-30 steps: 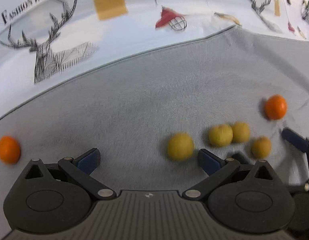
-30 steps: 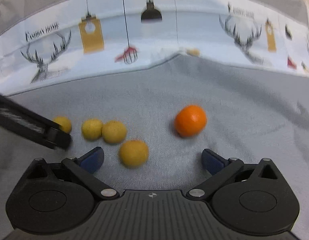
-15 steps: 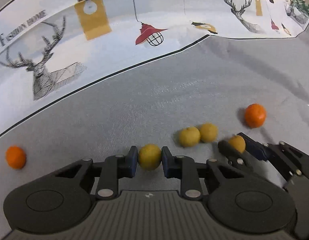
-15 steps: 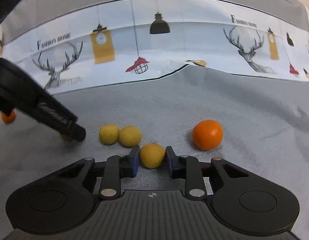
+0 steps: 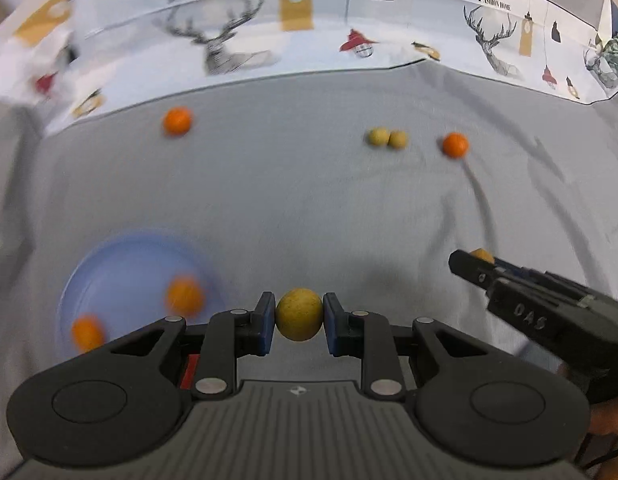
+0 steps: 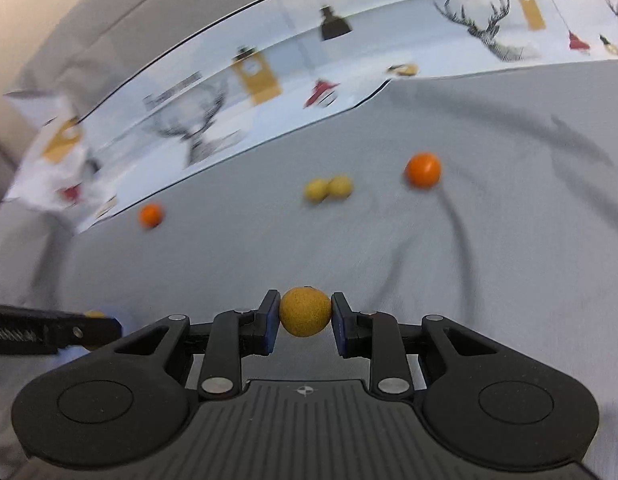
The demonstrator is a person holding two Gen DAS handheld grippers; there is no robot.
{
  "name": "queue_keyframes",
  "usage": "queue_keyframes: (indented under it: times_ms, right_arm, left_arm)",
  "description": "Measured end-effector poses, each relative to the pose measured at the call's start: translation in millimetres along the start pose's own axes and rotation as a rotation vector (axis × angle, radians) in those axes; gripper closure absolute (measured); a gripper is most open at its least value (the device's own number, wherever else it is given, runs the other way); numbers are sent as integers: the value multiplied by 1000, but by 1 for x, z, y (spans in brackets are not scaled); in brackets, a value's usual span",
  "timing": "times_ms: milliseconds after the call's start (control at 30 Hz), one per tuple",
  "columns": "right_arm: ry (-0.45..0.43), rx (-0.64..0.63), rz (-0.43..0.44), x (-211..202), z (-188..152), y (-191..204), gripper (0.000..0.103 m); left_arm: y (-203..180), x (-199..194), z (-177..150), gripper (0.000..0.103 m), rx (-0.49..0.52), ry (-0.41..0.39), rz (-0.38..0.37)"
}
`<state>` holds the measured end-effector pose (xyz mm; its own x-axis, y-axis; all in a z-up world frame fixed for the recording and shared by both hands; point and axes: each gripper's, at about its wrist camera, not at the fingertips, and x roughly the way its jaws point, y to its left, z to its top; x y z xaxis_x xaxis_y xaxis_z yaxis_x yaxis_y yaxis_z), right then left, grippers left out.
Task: Organize fruits
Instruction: 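Grasp a yellow fruit with the left gripper while the right gripper grasps another, then carry both held yellow fruits over the blue plate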
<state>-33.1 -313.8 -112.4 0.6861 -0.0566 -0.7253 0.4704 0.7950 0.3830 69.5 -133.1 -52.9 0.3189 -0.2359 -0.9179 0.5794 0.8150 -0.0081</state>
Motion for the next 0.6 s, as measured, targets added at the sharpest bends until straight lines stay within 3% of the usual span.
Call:
queue_keyframes:
  times_ms: [233,600]
  right_arm:
    - [37,-63,83,-75,-47,51,74]
    - [28,-233,157,-152,-91,123,74]
  left_arm:
    - [26,-62,-80,75,-50,-16,52]
    - [60,-128,-159,75,-140,-117,108]
